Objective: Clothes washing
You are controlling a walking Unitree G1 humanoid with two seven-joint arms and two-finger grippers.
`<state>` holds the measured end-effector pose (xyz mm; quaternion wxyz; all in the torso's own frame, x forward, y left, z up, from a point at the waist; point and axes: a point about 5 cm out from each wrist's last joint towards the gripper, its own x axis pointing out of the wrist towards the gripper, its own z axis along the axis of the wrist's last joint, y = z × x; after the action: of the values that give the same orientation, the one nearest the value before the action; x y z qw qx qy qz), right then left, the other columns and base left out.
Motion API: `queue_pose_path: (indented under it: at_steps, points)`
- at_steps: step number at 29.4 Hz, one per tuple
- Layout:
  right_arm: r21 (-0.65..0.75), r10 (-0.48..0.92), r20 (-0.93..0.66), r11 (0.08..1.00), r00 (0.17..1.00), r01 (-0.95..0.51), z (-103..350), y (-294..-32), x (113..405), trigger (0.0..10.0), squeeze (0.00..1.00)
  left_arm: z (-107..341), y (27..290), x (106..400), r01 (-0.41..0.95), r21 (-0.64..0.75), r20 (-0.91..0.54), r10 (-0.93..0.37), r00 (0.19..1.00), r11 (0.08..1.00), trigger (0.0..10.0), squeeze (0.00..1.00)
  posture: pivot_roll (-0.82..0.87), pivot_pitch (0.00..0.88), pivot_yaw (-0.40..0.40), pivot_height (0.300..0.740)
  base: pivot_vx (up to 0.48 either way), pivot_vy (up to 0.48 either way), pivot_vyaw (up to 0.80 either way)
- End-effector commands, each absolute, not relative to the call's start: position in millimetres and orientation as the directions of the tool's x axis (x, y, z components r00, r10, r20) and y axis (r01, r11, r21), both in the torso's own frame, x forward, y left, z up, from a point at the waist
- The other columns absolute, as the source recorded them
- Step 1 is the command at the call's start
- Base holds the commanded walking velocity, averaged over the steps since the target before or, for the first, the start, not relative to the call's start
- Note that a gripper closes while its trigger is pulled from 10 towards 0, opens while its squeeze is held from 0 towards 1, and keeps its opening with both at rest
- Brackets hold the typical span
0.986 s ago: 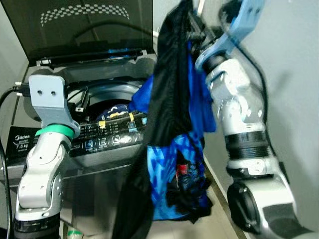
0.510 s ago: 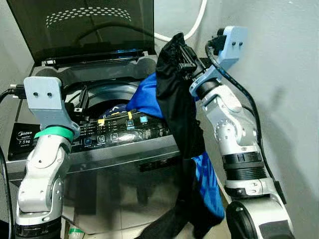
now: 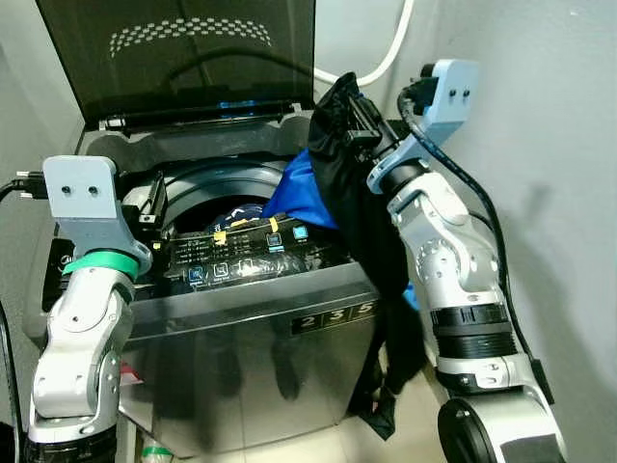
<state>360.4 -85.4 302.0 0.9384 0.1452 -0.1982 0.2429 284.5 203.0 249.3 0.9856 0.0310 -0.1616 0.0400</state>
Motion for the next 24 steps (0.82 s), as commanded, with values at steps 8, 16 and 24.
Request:
queue_pose_path:
  at_steps: [8, 16, 24]
  points:
    - [0.167, 0.413, 0.448, 0.833, 0.793, -0.528, 303, -80, 356, 10.0, 0.0, 247, 205, 281, -0.082, 0.049, 0.305, 0.064, 0.95, 0.995, 10.0, 0.0, 0.15, 0.035, 0.035, 0.74, 0.0, 0.049, 0.0]
    - [0.168, 0.398, 0.431, 0.846, 0.81, -0.506, 303, -83, 360, 10.0, 0.0, 245, 202, 282, -0.074, 0.052, 0.301, 0.055, 0.952, 0.996, 10.0, 0.0, 0.14, 0.033, 0.037, 0.74, 0.0, 0.0, 0.0]
    - [0.056, 0.459, 0.633, 0.776, 0.623, -0.629, 451, -57, 371, 10.0, 0.0, 244, 196, 288, -0.048, 0.06, 0.306, 0.027, 0.951, 0.997, 10.0, 0.0, 0.12, 0.021, 0.044, 0.74, 0.0, 0.0, 0.0]
